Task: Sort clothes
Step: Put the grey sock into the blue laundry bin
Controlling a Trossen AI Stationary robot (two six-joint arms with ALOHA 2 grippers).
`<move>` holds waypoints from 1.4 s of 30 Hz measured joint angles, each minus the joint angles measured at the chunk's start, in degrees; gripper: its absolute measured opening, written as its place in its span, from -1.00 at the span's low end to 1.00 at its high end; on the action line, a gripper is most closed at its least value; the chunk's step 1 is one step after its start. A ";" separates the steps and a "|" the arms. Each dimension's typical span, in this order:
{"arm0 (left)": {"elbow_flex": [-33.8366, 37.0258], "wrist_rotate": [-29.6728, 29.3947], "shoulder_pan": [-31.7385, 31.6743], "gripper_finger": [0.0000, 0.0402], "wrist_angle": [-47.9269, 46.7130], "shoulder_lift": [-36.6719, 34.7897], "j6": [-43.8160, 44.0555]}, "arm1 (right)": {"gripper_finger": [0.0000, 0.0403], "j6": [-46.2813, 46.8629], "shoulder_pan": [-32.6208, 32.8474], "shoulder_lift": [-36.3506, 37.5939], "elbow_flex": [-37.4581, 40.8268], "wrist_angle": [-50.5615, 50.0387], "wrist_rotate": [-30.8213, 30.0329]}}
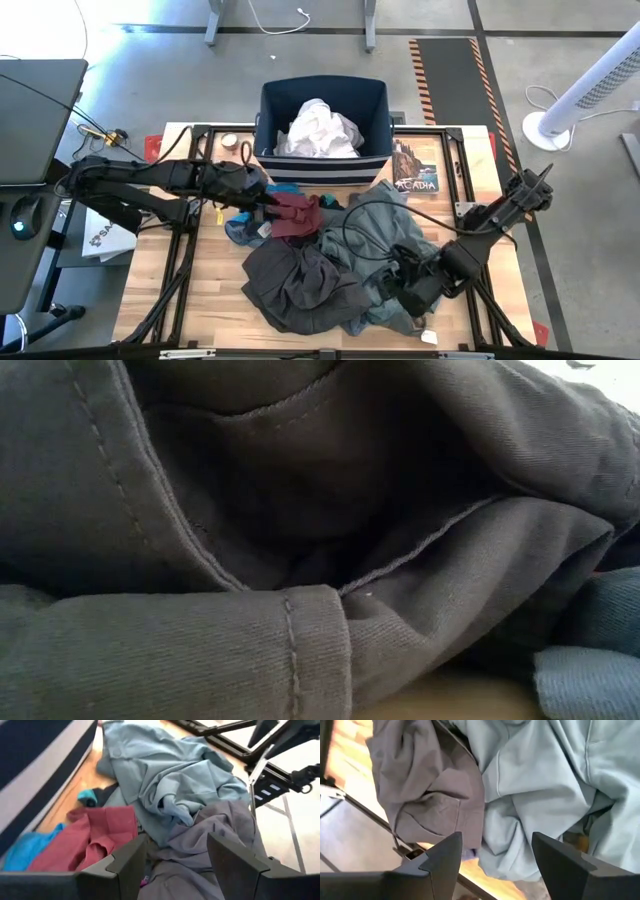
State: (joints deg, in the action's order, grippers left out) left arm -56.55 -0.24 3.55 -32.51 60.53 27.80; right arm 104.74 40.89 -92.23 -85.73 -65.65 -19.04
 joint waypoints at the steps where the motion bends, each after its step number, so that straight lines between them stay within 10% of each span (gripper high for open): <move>1: 0.00 0.02 0.00 0.02 0.01 0.54 0.58 | 0.18 0.61 0.53 0.00 0.00 -0.24 -1.00; 42: 0.02 7.50 9.76 0.02 24.20 33.02 13.16 | 0.18 10.93 18.60 -0.07 0.00 -15.41 -9.86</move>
State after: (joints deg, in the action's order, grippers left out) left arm -56.53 7.26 13.31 -8.31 93.55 40.95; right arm 115.67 59.48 -92.29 -85.73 -81.06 -28.90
